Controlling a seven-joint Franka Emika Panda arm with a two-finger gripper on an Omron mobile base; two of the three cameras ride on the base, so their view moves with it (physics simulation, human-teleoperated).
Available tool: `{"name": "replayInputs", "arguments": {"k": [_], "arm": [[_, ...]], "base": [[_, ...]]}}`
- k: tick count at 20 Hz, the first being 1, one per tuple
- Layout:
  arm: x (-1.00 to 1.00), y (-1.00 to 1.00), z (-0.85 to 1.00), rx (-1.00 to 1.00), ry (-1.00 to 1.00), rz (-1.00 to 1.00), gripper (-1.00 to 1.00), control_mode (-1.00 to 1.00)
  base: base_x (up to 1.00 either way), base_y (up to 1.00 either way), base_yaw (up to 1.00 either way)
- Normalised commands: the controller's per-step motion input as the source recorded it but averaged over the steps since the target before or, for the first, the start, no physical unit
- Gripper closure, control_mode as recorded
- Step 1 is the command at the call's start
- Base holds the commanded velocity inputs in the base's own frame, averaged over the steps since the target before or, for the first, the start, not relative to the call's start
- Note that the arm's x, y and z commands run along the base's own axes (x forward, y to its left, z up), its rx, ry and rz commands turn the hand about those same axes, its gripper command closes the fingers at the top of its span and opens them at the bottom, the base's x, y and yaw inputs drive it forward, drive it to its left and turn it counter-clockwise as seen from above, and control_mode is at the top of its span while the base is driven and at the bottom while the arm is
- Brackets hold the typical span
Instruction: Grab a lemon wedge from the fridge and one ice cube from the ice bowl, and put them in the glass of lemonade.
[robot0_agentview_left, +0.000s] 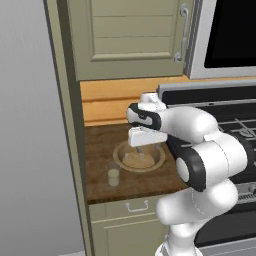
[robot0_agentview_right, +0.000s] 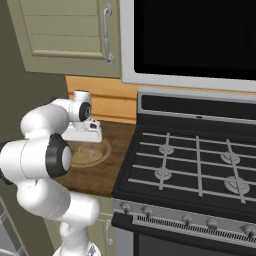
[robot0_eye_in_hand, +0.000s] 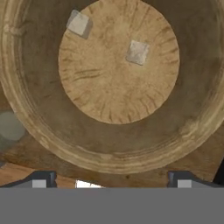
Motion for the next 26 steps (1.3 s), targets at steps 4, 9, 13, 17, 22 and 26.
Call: {"name": "replayInputs", "arguments": {"k": [4, 9, 13, 17, 22, 26], "arm": [[0.09, 0.0, -0.43, 0.07, 0.0, 0.0, -1.0, -1.0], [0.1, 0.0, -0.06, 0.0, -0.03, 0.0, -1.0, -1.0], [0.15, 0.0, -0.11, 0.0, -0.08, 0.0, -1.0, -1.0], [0.09, 0.0, -0.1, 0.0, -0.1, 0.0, -1.0, -1.0], [0.07, 0.03, 0.0, 0.0, -0.12, 0.0, -1.0, -1.0], [0.27, 0.0, 0.0, 0.0, -0.03, 0.0, -1.0, -1.0]], "base": [[0.0, 0.0, 0.0], [0.0, 0.0, 0.0], [0.0, 0.0, 0.0], [0.0, 0.0, 0.0], [0.0, 0.0, 0.0], [0.0, 0.0, 0.0]]}}
